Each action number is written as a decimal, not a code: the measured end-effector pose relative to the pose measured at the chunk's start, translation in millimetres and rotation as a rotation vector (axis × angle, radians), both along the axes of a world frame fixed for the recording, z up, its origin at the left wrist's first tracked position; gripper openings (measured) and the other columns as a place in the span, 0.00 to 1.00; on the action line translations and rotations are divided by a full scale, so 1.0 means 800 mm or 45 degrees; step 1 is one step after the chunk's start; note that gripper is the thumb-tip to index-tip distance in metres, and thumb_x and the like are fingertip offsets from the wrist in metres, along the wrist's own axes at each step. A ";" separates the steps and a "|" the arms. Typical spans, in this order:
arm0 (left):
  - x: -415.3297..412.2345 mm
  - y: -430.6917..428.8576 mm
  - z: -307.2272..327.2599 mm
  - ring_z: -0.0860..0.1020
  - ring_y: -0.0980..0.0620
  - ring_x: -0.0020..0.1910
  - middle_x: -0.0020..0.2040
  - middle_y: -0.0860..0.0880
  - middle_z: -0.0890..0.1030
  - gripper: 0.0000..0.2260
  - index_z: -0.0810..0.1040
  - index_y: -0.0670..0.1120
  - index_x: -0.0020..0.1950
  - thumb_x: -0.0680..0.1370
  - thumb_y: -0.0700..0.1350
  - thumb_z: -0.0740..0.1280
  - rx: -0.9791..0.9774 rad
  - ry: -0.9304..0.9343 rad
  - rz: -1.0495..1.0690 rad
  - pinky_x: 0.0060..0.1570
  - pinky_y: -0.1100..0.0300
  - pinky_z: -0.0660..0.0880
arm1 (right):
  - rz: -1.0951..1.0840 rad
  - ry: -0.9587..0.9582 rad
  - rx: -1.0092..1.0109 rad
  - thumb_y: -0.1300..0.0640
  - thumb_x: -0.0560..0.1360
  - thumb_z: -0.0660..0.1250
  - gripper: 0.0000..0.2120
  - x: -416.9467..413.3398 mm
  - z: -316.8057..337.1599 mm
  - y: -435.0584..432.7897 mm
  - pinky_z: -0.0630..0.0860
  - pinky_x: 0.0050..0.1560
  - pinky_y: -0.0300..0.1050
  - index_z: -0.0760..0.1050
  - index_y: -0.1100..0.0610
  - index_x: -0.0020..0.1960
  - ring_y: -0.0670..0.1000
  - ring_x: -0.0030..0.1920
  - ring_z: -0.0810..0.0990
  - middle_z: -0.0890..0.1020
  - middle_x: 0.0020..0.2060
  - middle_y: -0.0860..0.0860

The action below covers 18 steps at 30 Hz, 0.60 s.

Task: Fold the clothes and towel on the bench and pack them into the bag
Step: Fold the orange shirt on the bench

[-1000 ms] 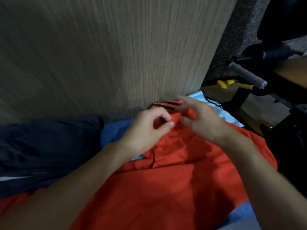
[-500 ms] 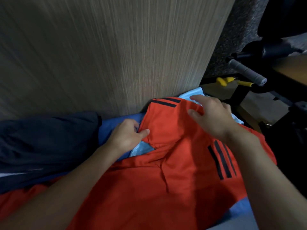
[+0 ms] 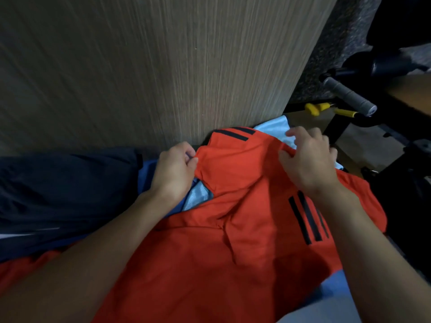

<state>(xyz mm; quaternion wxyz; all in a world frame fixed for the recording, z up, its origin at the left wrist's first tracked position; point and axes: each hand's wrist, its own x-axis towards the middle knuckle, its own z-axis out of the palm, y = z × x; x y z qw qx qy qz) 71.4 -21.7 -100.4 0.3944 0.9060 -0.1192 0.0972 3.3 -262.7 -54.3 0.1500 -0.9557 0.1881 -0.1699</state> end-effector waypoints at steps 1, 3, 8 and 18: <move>-0.001 0.001 -0.002 0.78 0.48 0.34 0.33 0.50 0.77 0.02 0.79 0.42 0.47 0.76 0.37 0.70 0.020 -0.015 0.000 0.43 0.53 0.76 | -0.037 0.061 0.021 0.52 0.74 0.67 0.20 -0.012 0.005 -0.006 0.64 0.63 0.58 0.72 0.53 0.65 0.61 0.63 0.72 0.76 0.59 0.56; -0.008 0.001 -0.003 0.78 0.44 0.42 0.42 0.46 0.79 0.07 0.79 0.42 0.52 0.75 0.37 0.70 0.114 -0.127 0.003 0.49 0.47 0.76 | -0.066 0.236 0.068 0.49 0.74 0.67 0.17 -0.036 0.007 -0.019 0.65 0.63 0.57 0.72 0.52 0.61 0.60 0.62 0.75 0.79 0.56 0.55; -0.067 -0.023 0.018 0.76 0.48 0.46 0.45 0.50 0.77 0.05 0.79 0.47 0.50 0.75 0.44 0.66 0.187 -0.375 -0.442 0.50 0.49 0.74 | 0.064 0.380 0.298 0.48 0.69 0.75 0.16 -0.079 0.001 -0.047 0.75 0.51 0.48 0.74 0.46 0.54 0.51 0.48 0.80 0.82 0.42 0.45; -0.124 -0.042 0.017 0.65 0.55 0.69 0.71 0.59 0.64 0.44 0.63 0.59 0.75 0.62 0.77 0.61 0.743 -0.109 -0.818 0.67 0.53 0.65 | 0.310 0.384 0.649 0.64 0.74 0.70 0.21 -0.093 0.007 -0.035 0.67 0.29 0.38 0.69 0.52 0.63 0.44 0.25 0.65 0.67 0.26 0.48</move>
